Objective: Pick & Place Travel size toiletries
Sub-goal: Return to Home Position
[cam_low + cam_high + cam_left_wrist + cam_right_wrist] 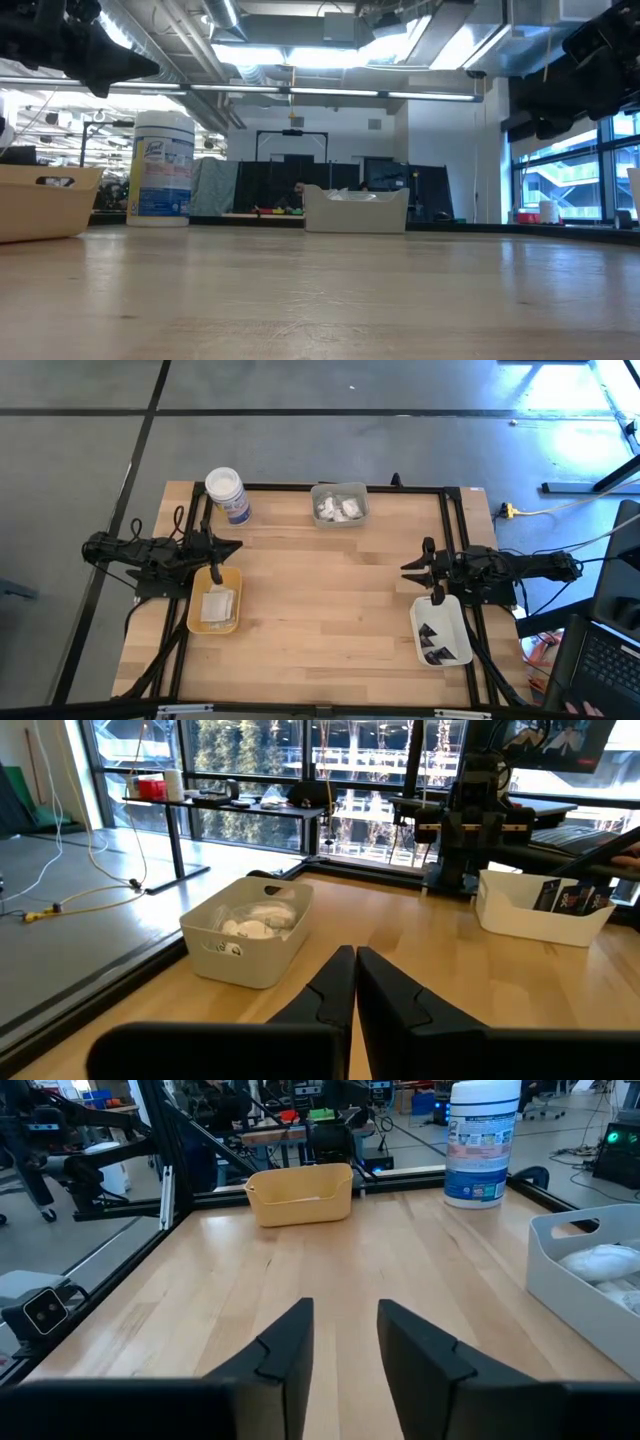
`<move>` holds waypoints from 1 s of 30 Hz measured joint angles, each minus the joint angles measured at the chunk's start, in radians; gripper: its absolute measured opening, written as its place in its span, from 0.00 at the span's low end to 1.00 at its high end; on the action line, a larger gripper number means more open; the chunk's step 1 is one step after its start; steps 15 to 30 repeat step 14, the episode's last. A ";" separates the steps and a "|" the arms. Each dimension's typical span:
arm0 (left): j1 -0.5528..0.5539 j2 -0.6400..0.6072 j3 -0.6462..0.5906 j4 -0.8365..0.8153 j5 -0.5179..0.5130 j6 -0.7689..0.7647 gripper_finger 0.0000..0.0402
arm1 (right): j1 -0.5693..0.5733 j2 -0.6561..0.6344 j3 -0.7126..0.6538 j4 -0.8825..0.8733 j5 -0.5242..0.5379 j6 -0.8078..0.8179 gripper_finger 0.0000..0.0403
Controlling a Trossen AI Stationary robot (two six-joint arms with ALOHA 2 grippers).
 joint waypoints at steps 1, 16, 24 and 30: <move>0.000 0.000 0.000 0.000 0.000 0.000 0.02 | 0.000 0.000 0.000 0.000 0.000 0.000 0.29; 0.000 0.000 0.000 0.000 0.000 0.000 0.03 | 0.000 0.000 0.000 0.000 0.000 0.000 0.34; 0.000 0.000 0.000 0.000 0.000 0.000 0.03 | 0.000 0.000 0.000 0.000 0.000 0.000 0.34; 0.000 0.000 0.000 0.000 0.000 0.000 0.03 | 0.000 0.000 0.000 0.000 0.000 0.000 0.34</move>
